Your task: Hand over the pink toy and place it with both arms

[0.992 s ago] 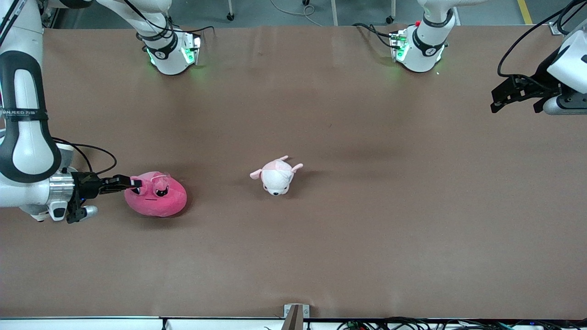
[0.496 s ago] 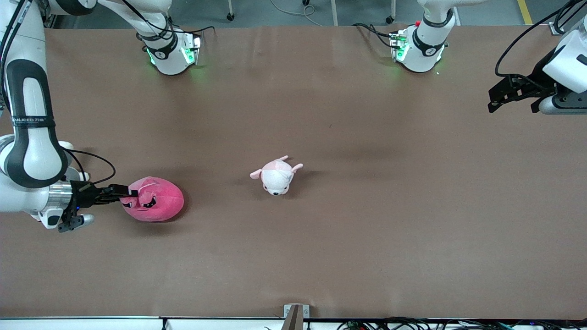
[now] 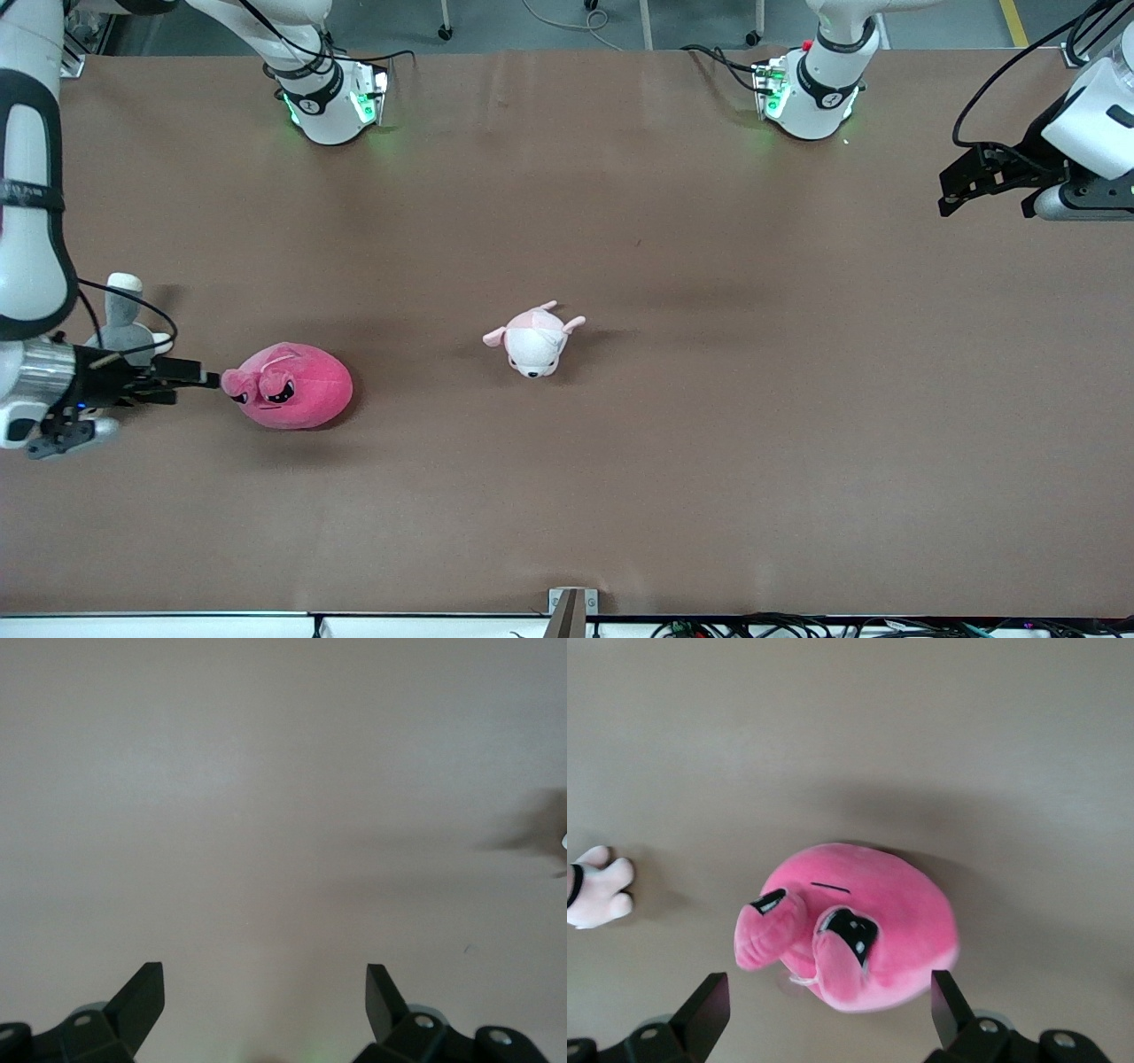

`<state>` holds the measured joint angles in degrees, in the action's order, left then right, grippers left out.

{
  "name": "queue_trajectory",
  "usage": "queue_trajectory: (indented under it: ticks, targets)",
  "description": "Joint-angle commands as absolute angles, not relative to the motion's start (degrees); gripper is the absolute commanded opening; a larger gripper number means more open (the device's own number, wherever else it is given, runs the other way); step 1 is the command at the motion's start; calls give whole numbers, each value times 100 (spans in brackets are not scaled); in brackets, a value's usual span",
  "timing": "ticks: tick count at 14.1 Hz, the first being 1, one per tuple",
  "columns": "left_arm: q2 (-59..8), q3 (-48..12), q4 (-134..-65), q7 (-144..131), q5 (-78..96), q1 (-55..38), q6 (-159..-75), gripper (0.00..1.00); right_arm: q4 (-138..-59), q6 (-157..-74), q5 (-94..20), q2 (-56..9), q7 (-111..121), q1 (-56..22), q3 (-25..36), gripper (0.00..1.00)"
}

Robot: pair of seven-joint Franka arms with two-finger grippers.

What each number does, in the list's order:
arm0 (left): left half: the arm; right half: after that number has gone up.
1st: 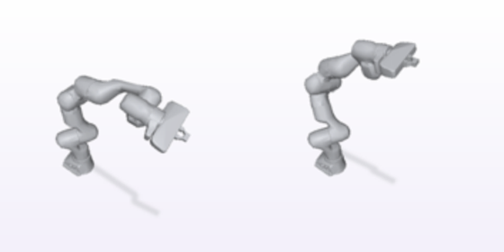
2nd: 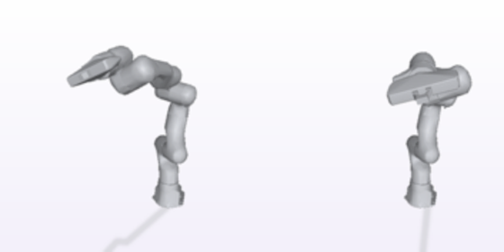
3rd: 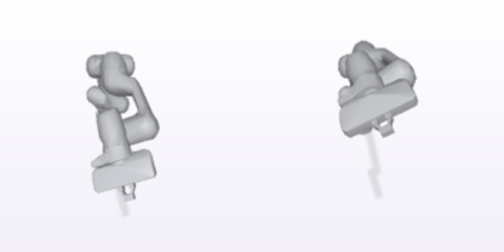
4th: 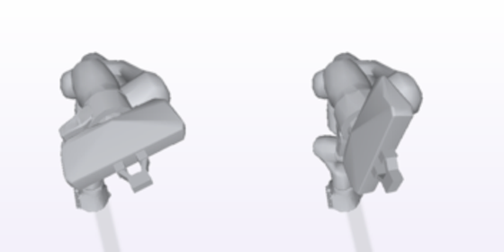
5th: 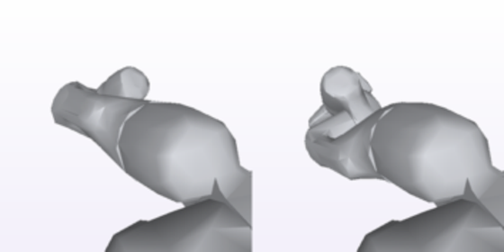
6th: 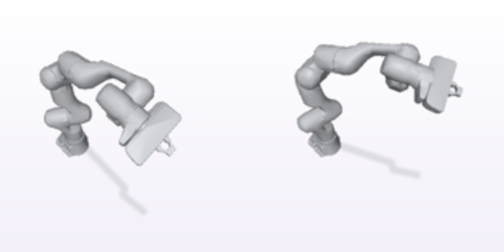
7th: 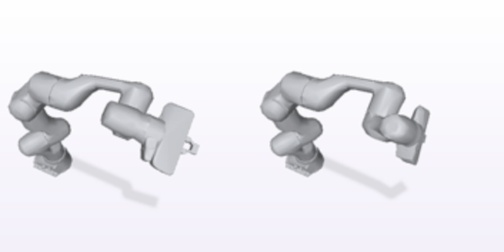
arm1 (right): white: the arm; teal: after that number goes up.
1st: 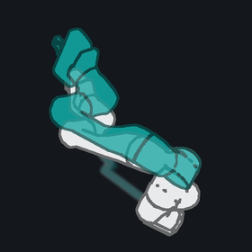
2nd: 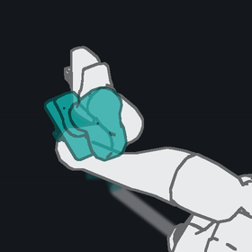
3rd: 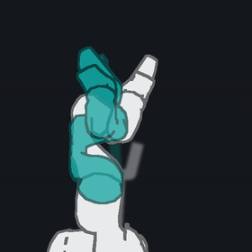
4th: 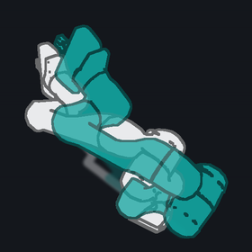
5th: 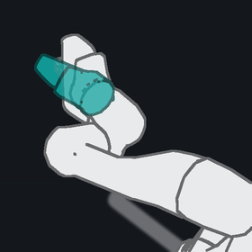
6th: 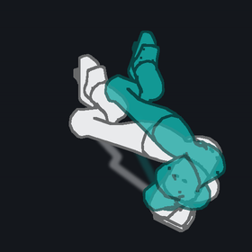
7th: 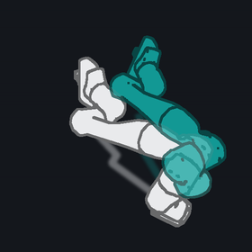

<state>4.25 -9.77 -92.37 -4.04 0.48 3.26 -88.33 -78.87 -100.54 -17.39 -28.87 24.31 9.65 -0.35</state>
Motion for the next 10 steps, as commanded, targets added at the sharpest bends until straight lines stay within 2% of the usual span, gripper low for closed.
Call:
queue_trajectory:
  ticks: [1, 7, 10]
  targets:
    - [518, -1002, -9246, -299, 53, 369, -8763, 100, -7963, -9836, -1083, -2261, 1673, 897, -140, 100]
    - [571, -993, -9246, -299, 53, 387, -8754, 100, -7919, -9633, -90, -1293, 334, 606, -149, 100]
    - [580, -993, -9246, -299, 53, 396, -8710, 100, -7761, -9555, 167, -1178, 352, 659, -123, 100]
